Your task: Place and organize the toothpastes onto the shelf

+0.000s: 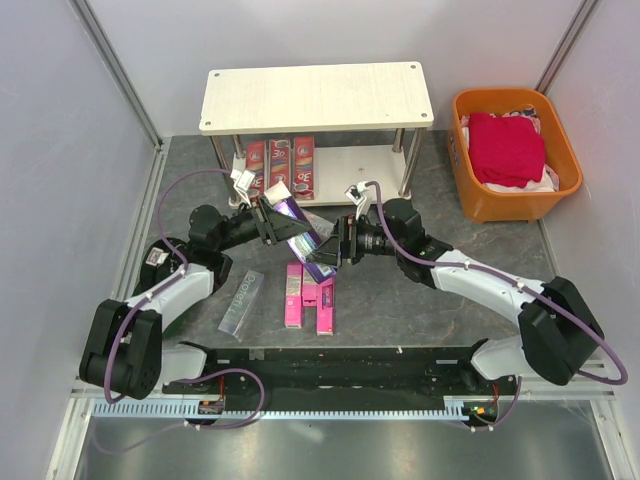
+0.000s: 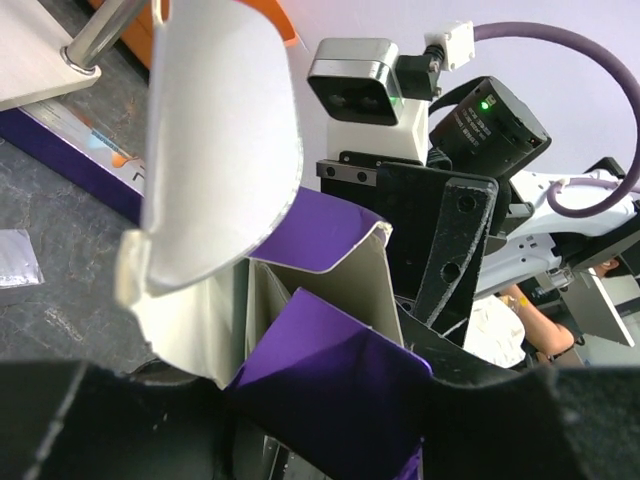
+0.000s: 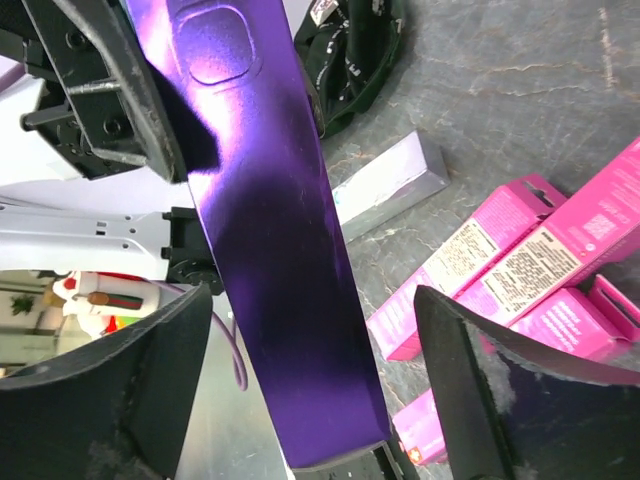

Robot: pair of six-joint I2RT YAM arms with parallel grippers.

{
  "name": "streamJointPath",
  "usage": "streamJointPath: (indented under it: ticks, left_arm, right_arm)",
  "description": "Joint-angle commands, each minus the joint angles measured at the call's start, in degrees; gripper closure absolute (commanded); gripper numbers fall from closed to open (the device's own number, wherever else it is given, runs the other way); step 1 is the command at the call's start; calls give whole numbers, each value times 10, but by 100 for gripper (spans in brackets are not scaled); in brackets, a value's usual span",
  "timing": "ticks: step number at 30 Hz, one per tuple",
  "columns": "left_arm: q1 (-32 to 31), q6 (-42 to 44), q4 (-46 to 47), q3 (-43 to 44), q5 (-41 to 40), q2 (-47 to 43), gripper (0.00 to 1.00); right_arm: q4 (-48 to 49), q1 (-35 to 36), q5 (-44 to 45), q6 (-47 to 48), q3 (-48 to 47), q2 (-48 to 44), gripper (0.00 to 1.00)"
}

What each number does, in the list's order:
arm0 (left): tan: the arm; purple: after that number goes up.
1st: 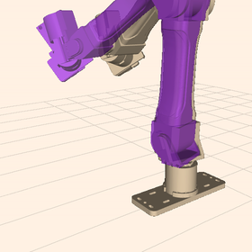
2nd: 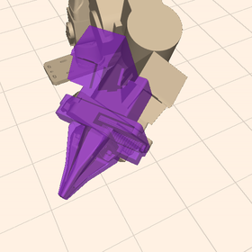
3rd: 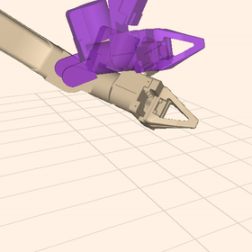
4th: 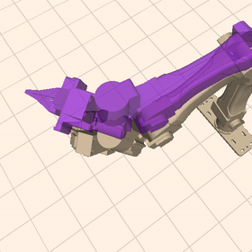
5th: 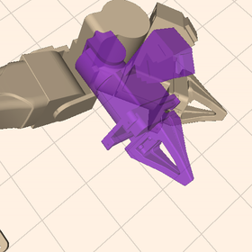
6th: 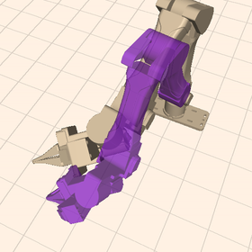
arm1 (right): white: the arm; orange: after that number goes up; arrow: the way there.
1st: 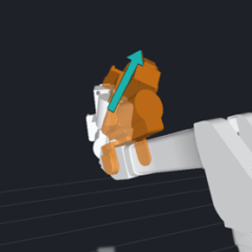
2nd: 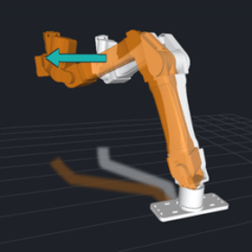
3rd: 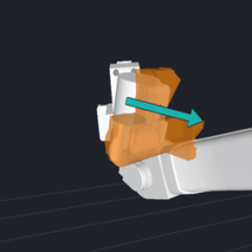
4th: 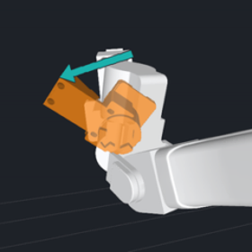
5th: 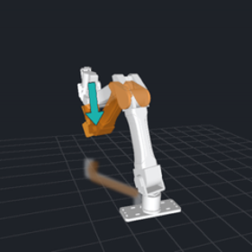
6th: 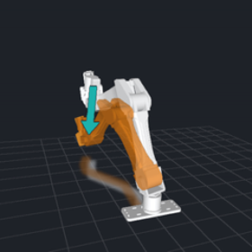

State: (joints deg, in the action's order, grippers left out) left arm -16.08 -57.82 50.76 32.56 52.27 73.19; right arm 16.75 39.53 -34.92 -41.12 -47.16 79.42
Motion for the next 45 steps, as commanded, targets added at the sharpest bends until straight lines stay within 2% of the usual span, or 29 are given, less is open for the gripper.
streamJointPath:
  ticks: [1, 8, 12, 15, 18, 22, 25, 26, 28, 29, 32, 38, 45]
  left_arm:
    - [10, -8, -7, 36, 14, -18, 73]
    - [24, -12, -18, 48, 27, -26, 73]
    - [25, -13, -20, 51, 27, -27, 73]
    - [25, -17, -16, 51, 27, -23, 72]
    - [25, -19, -14, 52, 27, -19, 71]
    - [25, -20, -13, 56, 36, -12, 69]
    - [25, -20, -14, 56, 38, -7, 54]
    - [25, -19, -15, 56, 39, -6, 42]
    - [25, -13, -29, 58, 42, -3, 31]
    - [25, -9, -36, 59, 42, -1, 20]
    - [25, 44, -106, 68, 35, -2, 11]
    - [25, 153, -293, 98, -23, -20, 7]
    - [26, 229, -424, 123, -109, -50, 6]
  right_arm:
    - [-25, -3, 20, 30, 6, -33, 8]
    - [-56, -9, 11, 58, 19, -51, 7]
    - [-42, -8, -15, 59, 28, -62, 12]
    - [-35, -8, -24, 61, 29, -70, 19]
    - [-22, -8, -34, 54, 29, -73, 41]
    - [6, -7, -44, 40, 35, -77, 48]
    - [15, -8, -45, 33, 37, -81, 53]
    - [16, -8, -45, 32, 37, -83, 54]
    - [18, -9, -32, 26, 38, -87, 57]
    - [16, -9, -25, 25, 40, -89, 58]
    - [0, -9, 8, 22, 42, -95, 63]
    - [-8, -30, 65, -3, 51, -90, 71]
    - [17, -75, 98, -33, 56, -66, 76]
